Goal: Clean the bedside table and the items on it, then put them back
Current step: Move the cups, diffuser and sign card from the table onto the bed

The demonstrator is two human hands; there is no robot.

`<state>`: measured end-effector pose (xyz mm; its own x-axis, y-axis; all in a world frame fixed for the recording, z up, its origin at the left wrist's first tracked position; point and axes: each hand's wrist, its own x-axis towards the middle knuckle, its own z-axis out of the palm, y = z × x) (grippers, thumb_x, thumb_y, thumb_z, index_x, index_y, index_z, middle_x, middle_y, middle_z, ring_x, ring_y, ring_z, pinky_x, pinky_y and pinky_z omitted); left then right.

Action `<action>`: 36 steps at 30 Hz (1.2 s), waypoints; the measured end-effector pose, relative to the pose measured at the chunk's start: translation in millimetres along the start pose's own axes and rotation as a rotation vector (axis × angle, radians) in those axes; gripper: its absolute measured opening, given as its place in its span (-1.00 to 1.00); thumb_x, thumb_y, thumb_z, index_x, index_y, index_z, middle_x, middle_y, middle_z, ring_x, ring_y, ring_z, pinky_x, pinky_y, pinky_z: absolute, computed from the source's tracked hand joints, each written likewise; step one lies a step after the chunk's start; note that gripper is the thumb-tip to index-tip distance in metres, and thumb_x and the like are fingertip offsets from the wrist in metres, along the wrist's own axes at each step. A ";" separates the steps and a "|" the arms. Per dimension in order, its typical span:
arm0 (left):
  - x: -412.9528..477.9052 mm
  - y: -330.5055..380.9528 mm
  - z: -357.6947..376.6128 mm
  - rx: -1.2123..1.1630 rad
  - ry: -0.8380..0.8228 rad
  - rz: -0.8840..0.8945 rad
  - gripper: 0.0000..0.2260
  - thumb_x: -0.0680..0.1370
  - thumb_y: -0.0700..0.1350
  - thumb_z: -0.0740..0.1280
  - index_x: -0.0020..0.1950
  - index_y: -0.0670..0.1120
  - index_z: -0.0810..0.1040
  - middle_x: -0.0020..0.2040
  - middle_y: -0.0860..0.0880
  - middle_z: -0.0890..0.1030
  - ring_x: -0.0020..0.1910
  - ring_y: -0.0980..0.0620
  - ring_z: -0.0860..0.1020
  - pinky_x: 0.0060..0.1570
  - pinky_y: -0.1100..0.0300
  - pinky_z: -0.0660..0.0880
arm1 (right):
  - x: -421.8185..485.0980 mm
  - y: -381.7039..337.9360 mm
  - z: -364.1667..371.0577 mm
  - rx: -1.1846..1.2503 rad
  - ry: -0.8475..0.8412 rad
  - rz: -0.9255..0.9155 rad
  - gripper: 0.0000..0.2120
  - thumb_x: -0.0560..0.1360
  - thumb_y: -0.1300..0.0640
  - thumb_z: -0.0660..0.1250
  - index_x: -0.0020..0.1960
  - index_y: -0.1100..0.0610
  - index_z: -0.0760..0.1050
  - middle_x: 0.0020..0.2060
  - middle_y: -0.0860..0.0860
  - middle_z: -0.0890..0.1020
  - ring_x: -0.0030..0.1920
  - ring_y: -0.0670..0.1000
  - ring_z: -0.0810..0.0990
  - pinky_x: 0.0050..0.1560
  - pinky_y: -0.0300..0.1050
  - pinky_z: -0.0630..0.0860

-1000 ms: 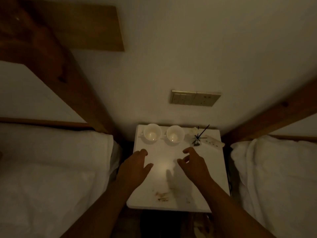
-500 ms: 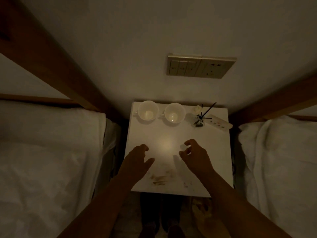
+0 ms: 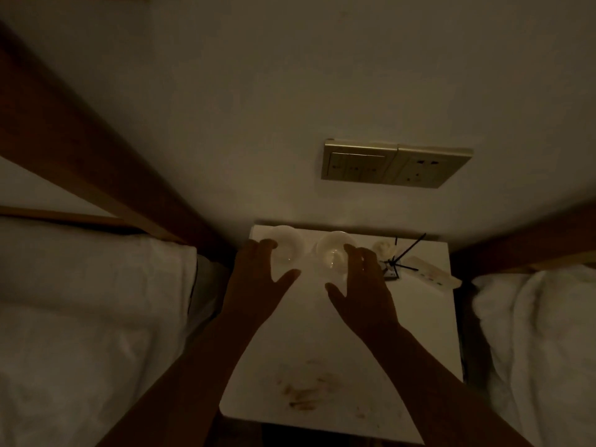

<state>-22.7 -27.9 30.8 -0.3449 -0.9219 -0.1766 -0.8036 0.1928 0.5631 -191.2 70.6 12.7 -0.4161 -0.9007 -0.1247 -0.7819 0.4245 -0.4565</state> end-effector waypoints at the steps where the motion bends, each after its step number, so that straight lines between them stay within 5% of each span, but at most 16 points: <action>1: 3.7 -0.3 2.0 0.019 0.004 0.018 -0.37 0.42 0.17 0.44 0.38 -0.05 0.33 0.31 -0.08 0.37 0.27 -0.06 0.39 0.20 0.00 0.47 | 2.2 -0.1 2.9 -0.003 0.000 0.010 -0.20 0.40 -0.09 0.41 0.49 0.07 0.10 0.39 0.13 0.27 0.30 0.15 0.40 0.04 0.00 0.57; 9: 22.1 -15.9 31.7 0.119 -0.120 0.044 0.01 0.34 0.25 0.47 0.54 0.08 -0.13 0.57 -0.07 0.00 0.53 -0.15 0.08 0.38 -0.28 0.26 | 19.7 -0.2 31.9 0.073 0.007 0.077 0.02 0.36 -0.10 0.47 0.55 -0.04 -0.16 0.54 0.16 -0.01 0.48 0.27 0.19 0.24 0.21 0.46; 15: 36.5 -19.6 50.2 0.100 -0.049 -0.009 0.05 0.36 0.17 0.49 0.54 0.09 -0.24 0.55 -0.11 0.09 0.47 -0.19 0.21 0.32 -0.28 0.27 | 36.7 0.9 43.9 0.130 -0.005 0.121 -0.01 0.37 -0.05 0.49 0.53 -0.07 -0.14 0.50 0.13 0.05 0.44 0.25 0.25 0.24 0.26 0.48; 20: 33.7 -27.4 54.9 0.177 -0.002 -0.086 -0.08 0.37 0.12 0.50 0.53 -0.08 0.01 0.39 -0.14 0.33 0.32 -0.15 0.41 0.22 -0.15 0.46 | 43.4 -5.8 41.7 0.132 0.016 0.207 -0.03 0.29 -0.10 0.54 0.49 0.05 0.03 0.32 0.18 0.29 0.25 0.23 0.45 0.12 0.17 0.56; 28: -18.6 -72.2 18.1 -0.161 -0.057 -0.295 -0.28 0.33 0.00 0.55 0.37 -0.11 0.27 0.29 -0.11 0.43 0.26 -0.12 0.48 0.20 -0.06 0.49 | 14.7 -43.7 37.3 0.136 -0.114 0.080 -0.06 0.19 -0.15 0.52 0.42 0.01 0.12 0.22 0.11 0.33 0.06 0.15 0.54 -0.09 0.01 0.59; 31: -65.4 -96.2 -13.9 -0.205 0.090 -0.427 -0.18 0.25 0.12 0.57 0.38 -0.03 0.25 0.27 -0.06 0.46 0.19 -0.09 0.51 0.14 -0.02 0.51 | 0.8 -74.9 42.5 0.166 -0.225 -0.022 -0.06 0.14 -0.28 0.44 0.40 -0.04 0.13 0.21 0.05 0.31 -0.02 0.06 0.53 -0.19 -0.12 0.49; 36: -162.2 -151.3 -78.4 -0.294 0.311 -0.686 -0.21 0.22 0.23 0.54 0.31 0.06 0.25 0.16 0.06 0.49 0.08 -0.02 0.56 0.07 -0.04 0.56 | -35.7 -157.7 81.1 0.145 -0.406 -0.291 -0.17 0.24 -0.05 0.56 0.36 -0.06 0.17 0.15 -0.01 0.32 -0.05 0.09 0.58 -0.26 -0.25 0.41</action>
<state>192.9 66.1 37.6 0.3645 -0.8623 -0.3516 -0.6116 -0.5064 0.6079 -15.4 28.3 17.8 0.0450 -0.9551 -0.2927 -0.7540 0.1597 -0.6372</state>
